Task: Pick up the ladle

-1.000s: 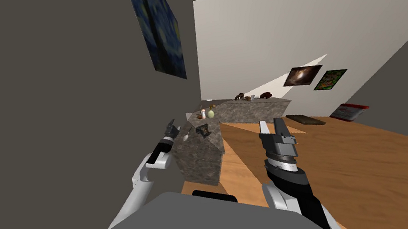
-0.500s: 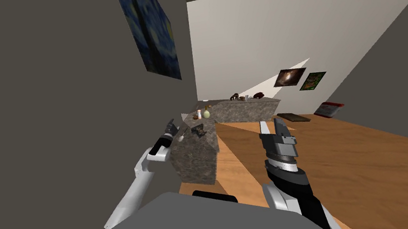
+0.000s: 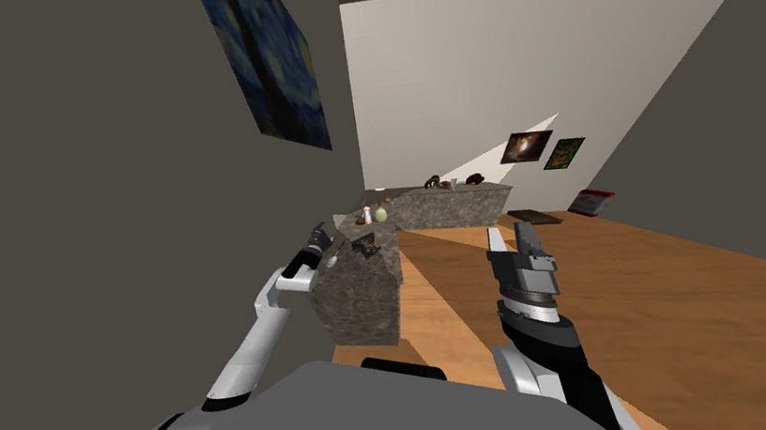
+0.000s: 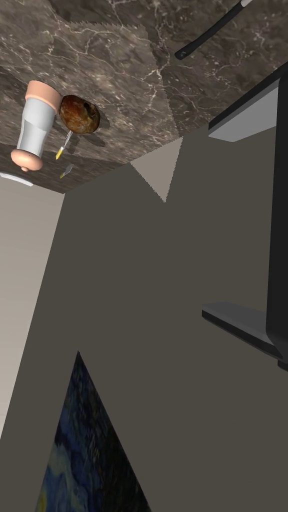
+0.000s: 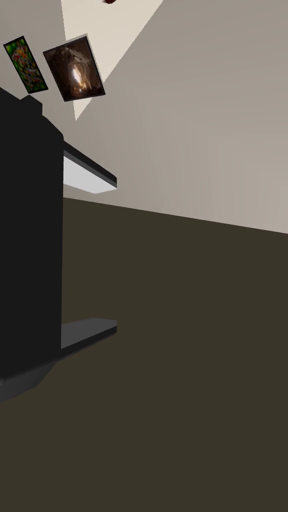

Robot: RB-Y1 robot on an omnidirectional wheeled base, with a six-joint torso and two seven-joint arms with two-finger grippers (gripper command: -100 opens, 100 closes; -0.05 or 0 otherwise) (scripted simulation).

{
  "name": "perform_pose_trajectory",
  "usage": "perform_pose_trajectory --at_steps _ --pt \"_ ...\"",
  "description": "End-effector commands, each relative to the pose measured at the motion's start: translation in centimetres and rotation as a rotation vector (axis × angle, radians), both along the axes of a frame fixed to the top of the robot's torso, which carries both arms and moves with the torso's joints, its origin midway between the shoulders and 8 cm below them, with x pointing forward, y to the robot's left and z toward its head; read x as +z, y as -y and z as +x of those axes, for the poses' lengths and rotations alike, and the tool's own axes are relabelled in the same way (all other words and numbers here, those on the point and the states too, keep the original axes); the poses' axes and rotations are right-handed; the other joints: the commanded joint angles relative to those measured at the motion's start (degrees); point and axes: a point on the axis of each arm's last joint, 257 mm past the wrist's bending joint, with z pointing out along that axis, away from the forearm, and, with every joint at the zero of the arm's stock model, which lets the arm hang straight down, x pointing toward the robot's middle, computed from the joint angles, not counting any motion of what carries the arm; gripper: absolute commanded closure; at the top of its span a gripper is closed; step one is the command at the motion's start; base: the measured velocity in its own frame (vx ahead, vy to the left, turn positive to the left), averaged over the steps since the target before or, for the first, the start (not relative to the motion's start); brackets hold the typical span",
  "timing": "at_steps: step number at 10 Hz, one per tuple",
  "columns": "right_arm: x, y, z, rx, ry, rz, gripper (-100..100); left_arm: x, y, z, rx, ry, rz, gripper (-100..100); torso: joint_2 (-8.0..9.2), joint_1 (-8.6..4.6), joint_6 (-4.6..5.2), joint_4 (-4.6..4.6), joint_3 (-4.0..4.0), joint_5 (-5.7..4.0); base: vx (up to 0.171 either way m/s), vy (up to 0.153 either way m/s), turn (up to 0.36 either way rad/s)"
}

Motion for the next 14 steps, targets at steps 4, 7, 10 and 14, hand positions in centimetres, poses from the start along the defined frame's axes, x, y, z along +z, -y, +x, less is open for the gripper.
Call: perform_pose_trajectory --at_steps 4,7,10,14 --pt "0.0 0.0 0.0 0.0 0.0 0.0 0 -1.0 -4.7 2.1 0.093 -0.098 -0.079 -100 -0.03 -0.02 0.02 0.0 -0.02 -0.01 -0.003 -0.046 -0.109" --pt "0.0 0.0 0.0 0.0 0.0 0.0 0 -0.2 -8.8 3.2 0.179 -0.13 -0.158 -100 -0.03 0.04 -0.02 -0.01 -0.02 0.01 0.001 -0.039 -0.123" --pt "0.0 0.0 0.0 0.0 0.0 0.0 0 -1.6 -11.7 3.3 0.25 -0.193 -0.218 -100 -0.04 0.05 0.0 -0.01 -0.02 0.01 0.005 -0.024 -0.089" --pt "0.0 0.0 0.0 0.0 0.0 0.0 0 -1.8 -16.0 3.0 0.361 -0.239 -0.331 -100 -0.05 0.11 -0.02 -0.01 -0.03 0.02 0.012 -0.016 -0.093"
